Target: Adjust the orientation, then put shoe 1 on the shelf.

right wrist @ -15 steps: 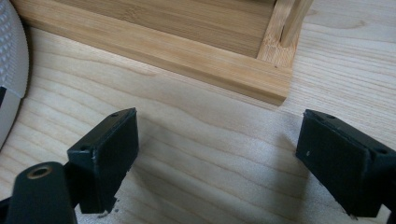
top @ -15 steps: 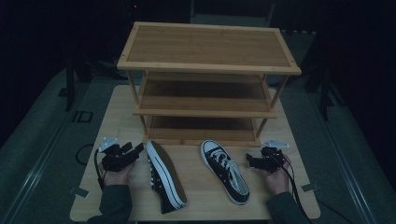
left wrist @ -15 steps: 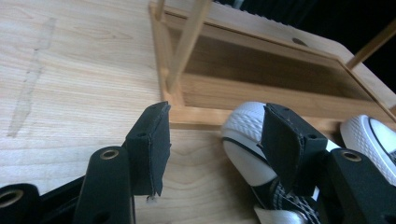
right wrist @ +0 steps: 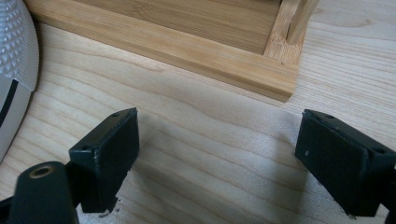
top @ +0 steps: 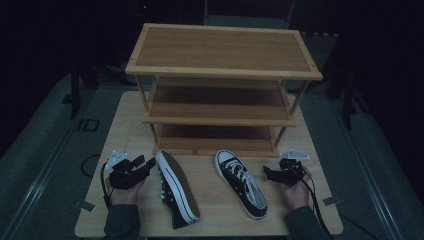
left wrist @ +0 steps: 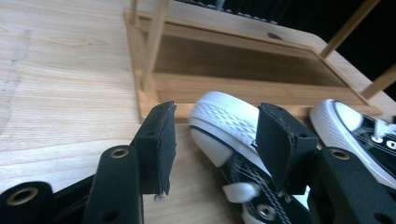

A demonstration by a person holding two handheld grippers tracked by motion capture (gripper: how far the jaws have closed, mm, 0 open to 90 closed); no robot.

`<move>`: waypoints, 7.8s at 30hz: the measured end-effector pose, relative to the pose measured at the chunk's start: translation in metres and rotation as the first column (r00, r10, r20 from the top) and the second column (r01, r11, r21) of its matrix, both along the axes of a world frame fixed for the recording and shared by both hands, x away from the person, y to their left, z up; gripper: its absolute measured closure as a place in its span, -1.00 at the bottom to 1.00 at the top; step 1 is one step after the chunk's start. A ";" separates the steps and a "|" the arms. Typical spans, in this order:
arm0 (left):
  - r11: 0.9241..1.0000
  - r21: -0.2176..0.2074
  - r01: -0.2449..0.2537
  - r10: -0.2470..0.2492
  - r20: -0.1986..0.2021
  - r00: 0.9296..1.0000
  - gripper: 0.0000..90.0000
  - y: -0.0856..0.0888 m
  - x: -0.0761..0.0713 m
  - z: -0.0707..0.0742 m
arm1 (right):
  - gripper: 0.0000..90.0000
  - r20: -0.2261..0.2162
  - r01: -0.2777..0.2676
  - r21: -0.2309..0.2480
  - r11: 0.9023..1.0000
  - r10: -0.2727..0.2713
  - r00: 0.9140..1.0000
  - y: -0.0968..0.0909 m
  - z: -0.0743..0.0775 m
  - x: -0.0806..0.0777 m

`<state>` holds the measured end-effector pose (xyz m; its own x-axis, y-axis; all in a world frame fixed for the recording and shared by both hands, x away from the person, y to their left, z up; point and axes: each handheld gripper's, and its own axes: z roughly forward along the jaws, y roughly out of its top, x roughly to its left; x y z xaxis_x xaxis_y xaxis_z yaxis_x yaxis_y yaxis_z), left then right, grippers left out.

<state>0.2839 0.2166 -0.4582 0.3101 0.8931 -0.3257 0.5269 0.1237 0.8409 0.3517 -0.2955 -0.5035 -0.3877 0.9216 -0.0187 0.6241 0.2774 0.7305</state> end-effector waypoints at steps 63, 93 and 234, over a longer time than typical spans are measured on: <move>0.893 0.244 0.379 -0.379 -0.047 0.924 0.69 -0.118 0.017 0.016 | -0.71 0.000 0.000 0.000 1.000 0.000 1.000 0.000 0.000 0.000; 0.927 0.222 0.304 -0.309 -0.011 0.951 0.03 -0.111 -0.008 0.027 | -0.70 0.001 -0.005 0.001 1.000 0.005 1.000 0.000 0.000 0.000; 0.883 -0.249 0.398 -0.390 0.081 0.917 0.97 -0.073 -0.044 0.115 | -0.70 0.000 -0.006 0.002 1.000 0.006 1.000 0.000 0.000 0.000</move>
